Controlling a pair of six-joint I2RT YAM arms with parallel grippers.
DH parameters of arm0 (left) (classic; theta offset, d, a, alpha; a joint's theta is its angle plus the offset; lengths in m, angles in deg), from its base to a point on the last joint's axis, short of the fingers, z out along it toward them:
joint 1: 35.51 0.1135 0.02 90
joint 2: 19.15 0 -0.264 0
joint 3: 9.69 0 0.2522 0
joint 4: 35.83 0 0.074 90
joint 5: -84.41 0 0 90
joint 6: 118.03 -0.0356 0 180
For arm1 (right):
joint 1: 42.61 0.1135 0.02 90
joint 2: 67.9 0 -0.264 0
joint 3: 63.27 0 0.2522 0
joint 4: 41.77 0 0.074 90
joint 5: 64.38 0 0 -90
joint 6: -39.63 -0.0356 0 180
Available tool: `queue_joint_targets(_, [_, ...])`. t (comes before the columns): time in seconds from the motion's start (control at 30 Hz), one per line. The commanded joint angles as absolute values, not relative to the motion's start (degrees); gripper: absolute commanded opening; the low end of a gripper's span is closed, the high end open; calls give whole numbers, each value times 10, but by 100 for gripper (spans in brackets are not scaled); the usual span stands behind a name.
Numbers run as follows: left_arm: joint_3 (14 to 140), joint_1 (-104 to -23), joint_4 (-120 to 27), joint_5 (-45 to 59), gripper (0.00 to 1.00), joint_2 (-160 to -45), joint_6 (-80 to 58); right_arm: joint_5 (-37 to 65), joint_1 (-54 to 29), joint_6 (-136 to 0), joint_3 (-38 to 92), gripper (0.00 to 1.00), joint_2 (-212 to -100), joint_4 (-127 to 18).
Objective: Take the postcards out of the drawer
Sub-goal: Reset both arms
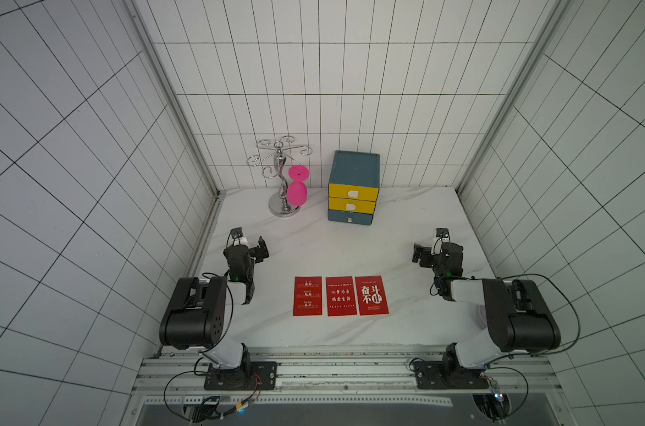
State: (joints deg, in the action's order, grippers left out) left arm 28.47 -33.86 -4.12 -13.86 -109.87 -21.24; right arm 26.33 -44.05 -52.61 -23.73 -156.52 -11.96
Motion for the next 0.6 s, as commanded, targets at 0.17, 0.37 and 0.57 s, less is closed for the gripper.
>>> queue_joint_targets(0.17, [298,-340,-54,-123,99,-1086,-223,254,-444,-518,-244,98,-1564,-96])
queue_joint_targets(0.37, [300,-341,-60,-124,99,-1087,-223,254,-444,-518,-245,99,-1566,-93])
queue_joint_targets(0.57, [304,-341,-67,-129,99,-1087,-221,254,-444,-517,-245,98,-1565,-93])
